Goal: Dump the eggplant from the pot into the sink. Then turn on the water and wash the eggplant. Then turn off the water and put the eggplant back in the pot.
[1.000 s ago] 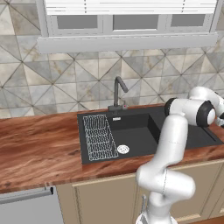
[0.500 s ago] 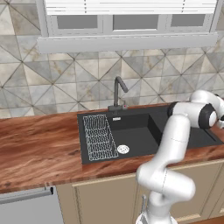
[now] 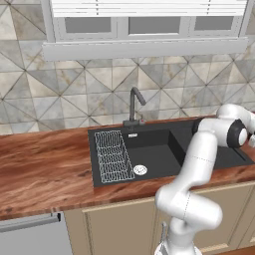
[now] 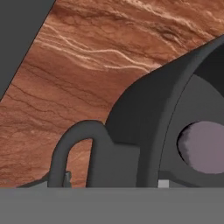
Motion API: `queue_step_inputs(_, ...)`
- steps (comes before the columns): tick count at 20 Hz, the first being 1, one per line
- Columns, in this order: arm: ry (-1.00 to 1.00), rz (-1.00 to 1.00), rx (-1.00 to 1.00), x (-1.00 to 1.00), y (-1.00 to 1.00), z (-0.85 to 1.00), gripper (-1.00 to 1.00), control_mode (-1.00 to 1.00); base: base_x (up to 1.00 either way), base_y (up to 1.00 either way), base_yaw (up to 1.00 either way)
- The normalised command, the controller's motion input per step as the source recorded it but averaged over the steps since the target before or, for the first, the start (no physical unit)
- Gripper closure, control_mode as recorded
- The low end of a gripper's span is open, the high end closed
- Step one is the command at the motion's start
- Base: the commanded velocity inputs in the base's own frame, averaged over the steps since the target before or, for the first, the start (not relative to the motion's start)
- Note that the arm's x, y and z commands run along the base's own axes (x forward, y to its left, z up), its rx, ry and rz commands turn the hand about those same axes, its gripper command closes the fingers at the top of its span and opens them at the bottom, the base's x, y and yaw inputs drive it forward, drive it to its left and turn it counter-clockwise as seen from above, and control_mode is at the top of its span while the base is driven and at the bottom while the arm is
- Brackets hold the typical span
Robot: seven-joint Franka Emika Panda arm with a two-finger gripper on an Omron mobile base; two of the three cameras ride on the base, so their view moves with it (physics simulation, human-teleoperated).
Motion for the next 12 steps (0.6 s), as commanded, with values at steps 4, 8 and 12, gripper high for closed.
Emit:
queue_step_inputs(4, 0.15, 0.12, 0.01, 0.0, 0.0, -0.25, 1.0, -1.0, 0.0, 0.0, 0.0)
queue_step_inputs(8, 0.12, 0.12, 0.02, -0.04, 0.05, -0.2, 1.0, -1.0, 0.0, 0.0, 0.0)
queue_step_inputs(12, 0.02, 0.11, 0.03, -0.27, 0.38, 0.01, 1.0, -1.0, 0.0, 0.0, 0.0)
